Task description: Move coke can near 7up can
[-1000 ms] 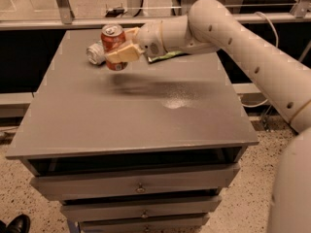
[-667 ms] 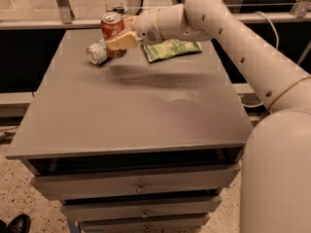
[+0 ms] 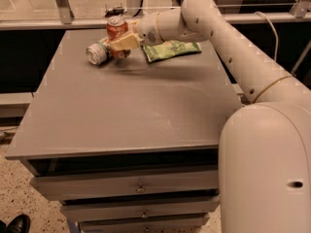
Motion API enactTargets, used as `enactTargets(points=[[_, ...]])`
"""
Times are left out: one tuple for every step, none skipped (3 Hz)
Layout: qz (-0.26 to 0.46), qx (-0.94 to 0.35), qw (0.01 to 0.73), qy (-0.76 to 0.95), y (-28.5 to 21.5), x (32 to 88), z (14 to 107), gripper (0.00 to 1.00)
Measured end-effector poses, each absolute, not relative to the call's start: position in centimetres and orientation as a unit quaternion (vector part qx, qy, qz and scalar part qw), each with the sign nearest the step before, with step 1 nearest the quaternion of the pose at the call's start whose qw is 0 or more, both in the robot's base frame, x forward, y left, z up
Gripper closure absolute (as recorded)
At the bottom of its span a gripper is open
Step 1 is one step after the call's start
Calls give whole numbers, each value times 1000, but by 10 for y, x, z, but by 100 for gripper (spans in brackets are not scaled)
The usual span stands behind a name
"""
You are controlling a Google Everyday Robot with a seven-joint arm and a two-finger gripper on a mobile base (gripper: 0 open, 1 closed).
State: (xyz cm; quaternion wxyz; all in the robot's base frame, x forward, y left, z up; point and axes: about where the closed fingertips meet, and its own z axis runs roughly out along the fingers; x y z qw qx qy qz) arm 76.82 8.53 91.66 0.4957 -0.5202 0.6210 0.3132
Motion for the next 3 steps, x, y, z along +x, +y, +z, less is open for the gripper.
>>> enactTargets(points=[[324, -504, 491, 632, 84, 779, 902, 75], [330, -496, 489, 637, 82, 783, 896, 53], [333, -490, 486, 643, 79, 783, 890, 22]])
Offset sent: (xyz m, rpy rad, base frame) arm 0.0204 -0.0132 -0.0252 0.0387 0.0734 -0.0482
